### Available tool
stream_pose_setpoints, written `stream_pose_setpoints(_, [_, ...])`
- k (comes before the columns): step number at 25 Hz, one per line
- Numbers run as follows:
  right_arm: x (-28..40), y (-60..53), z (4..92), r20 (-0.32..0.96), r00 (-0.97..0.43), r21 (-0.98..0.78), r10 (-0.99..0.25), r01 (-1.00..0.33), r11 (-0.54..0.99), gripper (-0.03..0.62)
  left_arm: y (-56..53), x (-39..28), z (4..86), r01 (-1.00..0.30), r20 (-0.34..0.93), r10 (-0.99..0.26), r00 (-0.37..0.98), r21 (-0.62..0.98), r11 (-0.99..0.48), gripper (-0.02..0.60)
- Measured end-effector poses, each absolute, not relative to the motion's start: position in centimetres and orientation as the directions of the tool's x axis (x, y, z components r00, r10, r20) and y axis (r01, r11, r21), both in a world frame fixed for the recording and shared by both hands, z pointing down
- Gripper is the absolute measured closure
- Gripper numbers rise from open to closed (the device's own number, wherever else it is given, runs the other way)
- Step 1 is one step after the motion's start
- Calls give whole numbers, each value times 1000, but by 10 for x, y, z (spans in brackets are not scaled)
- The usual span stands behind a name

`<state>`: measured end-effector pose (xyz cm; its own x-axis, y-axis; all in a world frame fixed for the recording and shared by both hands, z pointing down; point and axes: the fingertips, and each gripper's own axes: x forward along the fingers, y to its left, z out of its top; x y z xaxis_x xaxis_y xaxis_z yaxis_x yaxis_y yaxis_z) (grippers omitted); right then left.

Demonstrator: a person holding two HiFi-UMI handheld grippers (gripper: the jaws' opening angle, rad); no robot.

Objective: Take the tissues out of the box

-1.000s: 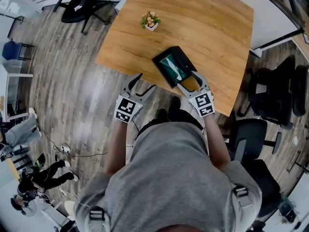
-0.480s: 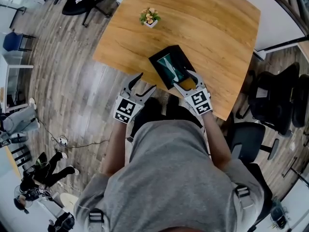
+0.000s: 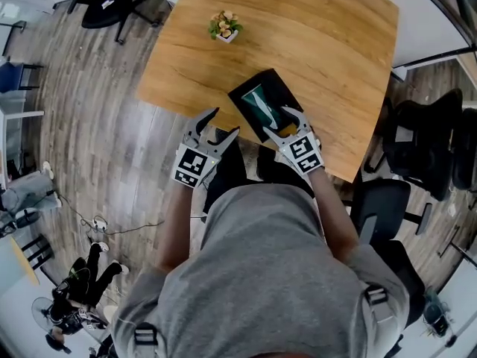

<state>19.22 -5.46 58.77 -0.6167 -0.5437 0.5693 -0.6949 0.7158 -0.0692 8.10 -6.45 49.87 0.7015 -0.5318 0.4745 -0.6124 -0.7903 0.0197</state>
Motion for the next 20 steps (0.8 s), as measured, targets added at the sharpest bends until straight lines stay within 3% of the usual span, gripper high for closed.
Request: stream_pose_setpoints(20, [168,-85,643,731,-481,-40,-484,-738,673,315,-93,67,545,-525,531,-383,756,141,-839,279])
